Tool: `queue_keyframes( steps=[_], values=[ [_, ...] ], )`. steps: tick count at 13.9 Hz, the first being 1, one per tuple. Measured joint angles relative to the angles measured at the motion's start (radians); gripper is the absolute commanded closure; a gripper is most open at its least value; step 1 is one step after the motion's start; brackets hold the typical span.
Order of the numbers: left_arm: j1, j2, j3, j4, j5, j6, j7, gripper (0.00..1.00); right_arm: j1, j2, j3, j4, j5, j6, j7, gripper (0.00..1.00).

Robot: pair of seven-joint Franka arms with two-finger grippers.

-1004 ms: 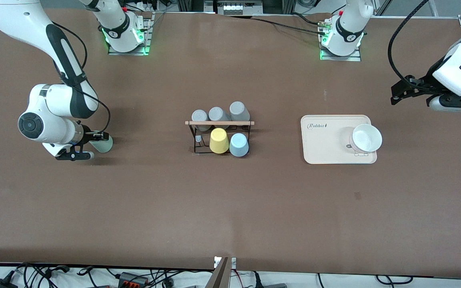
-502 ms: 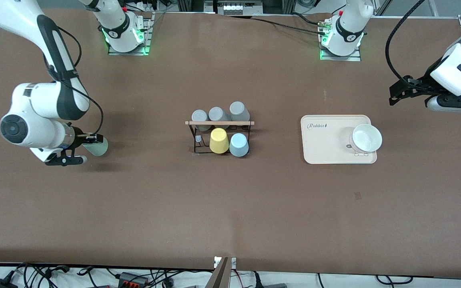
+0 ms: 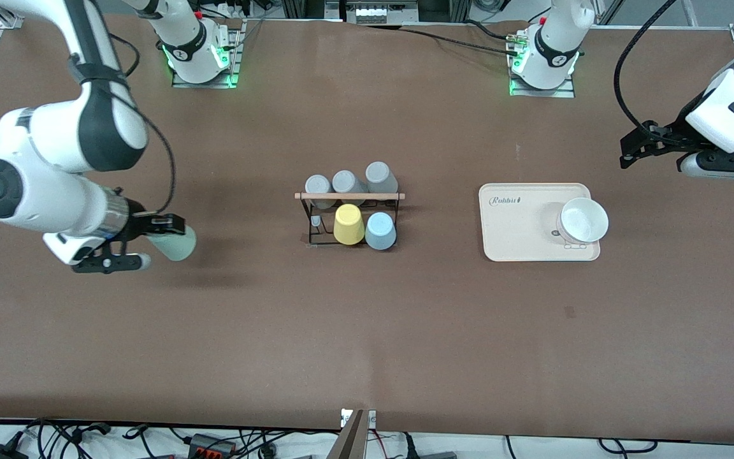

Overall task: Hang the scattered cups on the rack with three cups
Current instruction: 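Lift the teal cup with the right gripper and carry it to the rack, then hang the teal cup on the rack peg beside the yellow cup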

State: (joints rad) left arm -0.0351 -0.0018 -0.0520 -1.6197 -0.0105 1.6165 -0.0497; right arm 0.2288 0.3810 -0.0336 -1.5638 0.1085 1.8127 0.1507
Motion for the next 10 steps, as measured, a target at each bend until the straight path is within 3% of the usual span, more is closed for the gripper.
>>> queue_keyframes(
  steps=[10],
  values=[
    [0.000, 0.005, 0.000, 0.001, 0.000, 0.003, 0.000, 0.00, 0.231, 0.044, 0.004, 0.056, 0.047, 0.008, 0.417, 0.76]
  ],
)
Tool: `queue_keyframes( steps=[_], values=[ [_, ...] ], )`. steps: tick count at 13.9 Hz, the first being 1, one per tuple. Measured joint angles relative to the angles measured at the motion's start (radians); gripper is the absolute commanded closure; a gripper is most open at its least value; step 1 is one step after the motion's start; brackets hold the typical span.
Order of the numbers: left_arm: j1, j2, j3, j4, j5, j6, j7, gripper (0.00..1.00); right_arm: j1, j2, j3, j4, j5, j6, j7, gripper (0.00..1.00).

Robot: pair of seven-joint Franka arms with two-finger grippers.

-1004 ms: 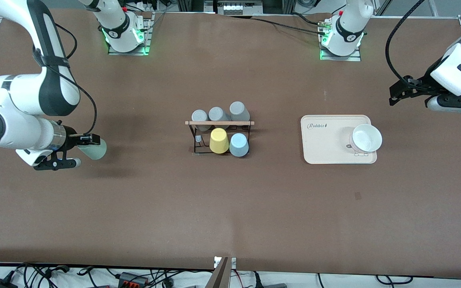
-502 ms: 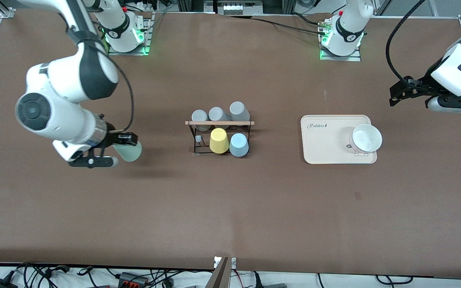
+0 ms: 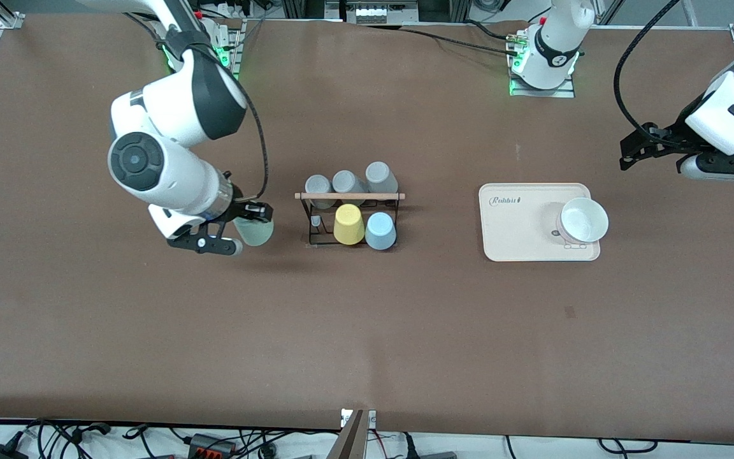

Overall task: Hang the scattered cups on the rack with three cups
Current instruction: 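Hang the teal cup on the rack peg beside the yellow cup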

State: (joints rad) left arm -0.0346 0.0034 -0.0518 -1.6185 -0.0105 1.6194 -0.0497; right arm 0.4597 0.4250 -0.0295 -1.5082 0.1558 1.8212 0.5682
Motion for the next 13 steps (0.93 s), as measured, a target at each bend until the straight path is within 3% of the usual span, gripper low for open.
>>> queue_keyframes(
  steps=[4, 13],
  values=[
    [0.000, 0.000, 0.000, 0.000, 0.000, 0.000, 0.000, 0.00, 0.072, 0.033, 0.001, 0.001, 0.016, 0.067, 0.127, 0.76],
    [0.000, 0.002, 0.000, 0.000, 0.000, 0.000, 0.000, 0.00, 0.114, 0.059, 0.000, 0.002, 0.048, 0.102, 0.171, 0.76]
  ],
)
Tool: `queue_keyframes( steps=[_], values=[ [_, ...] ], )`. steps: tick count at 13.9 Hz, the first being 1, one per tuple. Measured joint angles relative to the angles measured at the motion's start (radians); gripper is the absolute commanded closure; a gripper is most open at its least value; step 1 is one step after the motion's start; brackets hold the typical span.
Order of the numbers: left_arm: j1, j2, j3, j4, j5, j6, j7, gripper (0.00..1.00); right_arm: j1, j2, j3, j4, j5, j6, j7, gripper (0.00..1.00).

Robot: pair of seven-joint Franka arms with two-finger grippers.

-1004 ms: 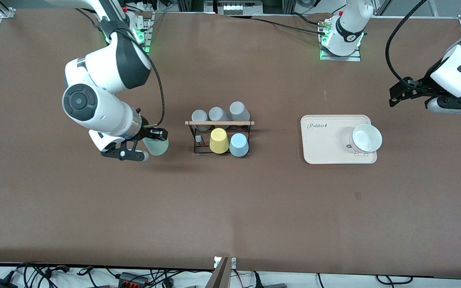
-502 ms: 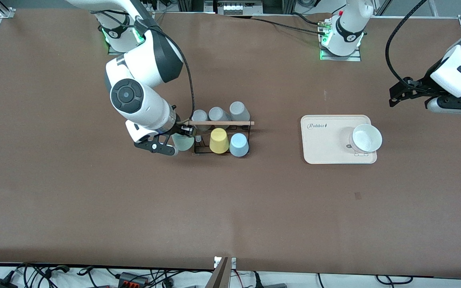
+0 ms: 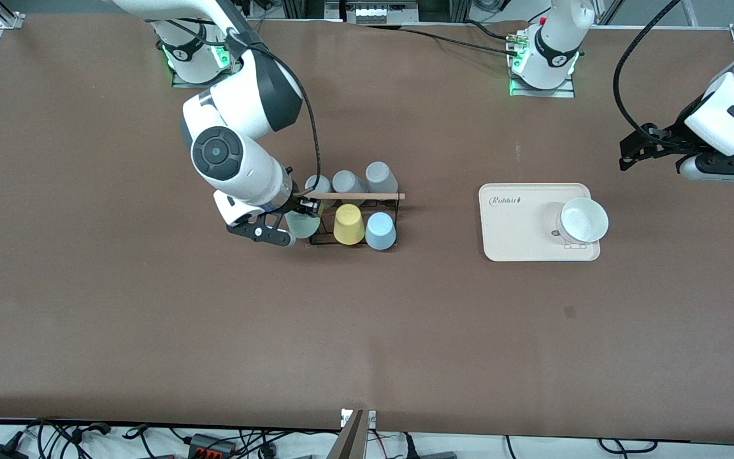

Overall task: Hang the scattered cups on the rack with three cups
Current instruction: 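Hang the teal cup on the rack peg beside the yellow cup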

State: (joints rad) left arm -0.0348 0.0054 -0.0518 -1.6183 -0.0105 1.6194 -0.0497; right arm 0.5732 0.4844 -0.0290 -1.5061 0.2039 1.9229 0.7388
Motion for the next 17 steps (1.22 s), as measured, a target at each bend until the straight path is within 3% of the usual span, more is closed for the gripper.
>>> queue_keyframes(
  steps=[17],
  values=[
    [-0.001, 0.003, -0.001, 0.000, 0.000, 0.000, 0.000, 0.00, 0.013, 0.105, -0.002, 0.062, 0.041, 0.034, 0.011, 0.74]
  ],
)
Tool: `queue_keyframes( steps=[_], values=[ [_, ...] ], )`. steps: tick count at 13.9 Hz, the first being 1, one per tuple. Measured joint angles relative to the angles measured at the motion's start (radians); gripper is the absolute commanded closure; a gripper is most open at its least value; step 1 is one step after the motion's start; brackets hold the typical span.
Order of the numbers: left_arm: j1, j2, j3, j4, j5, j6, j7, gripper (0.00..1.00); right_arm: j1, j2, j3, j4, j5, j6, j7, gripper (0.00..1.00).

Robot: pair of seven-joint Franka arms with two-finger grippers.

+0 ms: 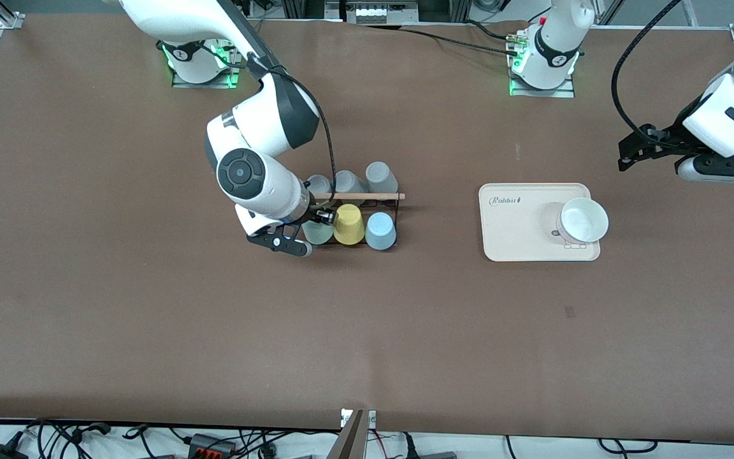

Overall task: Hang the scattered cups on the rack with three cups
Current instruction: 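Hang the teal cup on the rack peg beside the yellow cup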

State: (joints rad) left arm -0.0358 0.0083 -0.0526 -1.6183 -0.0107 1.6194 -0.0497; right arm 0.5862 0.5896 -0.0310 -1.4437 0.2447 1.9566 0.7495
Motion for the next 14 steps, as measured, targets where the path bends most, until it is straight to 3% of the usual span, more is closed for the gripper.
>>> queue_keyframes(
  steps=[9, 11, 12, 13, 14],
  values=[
    [0.000, 0.000, 0.000, 0.000, 0.000, 0.000, 0.000, 0.00, 0.001, 0.033, -0.002, 0.003, 0.000, -0.008, 0.000, 0.74],
    [0.000, 0.000, 0.000, 0.000, 0.000, 0.000, 0.000, 0.00, 0.001, 0.041, -0.002, 0.003, 0.000, -0.008, 0.000, 0.69],
    [0.000, 0.000, 0.000, 0.000, 0.000, 0.000, 0.000, 0.00, 0.002, 0.045, -0.002, 0.003, 0.000, -0.008, 0.000, 0.42],
    [0.000, 0.000, 0.000, 0.000, 0.000, 0.000, 0.000, 0.00, 0.003, 0.049, -0.002, 0.003, 0.002, -0.009, 0.001, 0.00],
    [0.000, 0.000, 0.000, 0.000, 0.000, 0.000, 0.000, 0.00, 0.004, 0.051, -0.002, 0.003, 0.003, -0.009, 0.002, 0.00]
  ],
)
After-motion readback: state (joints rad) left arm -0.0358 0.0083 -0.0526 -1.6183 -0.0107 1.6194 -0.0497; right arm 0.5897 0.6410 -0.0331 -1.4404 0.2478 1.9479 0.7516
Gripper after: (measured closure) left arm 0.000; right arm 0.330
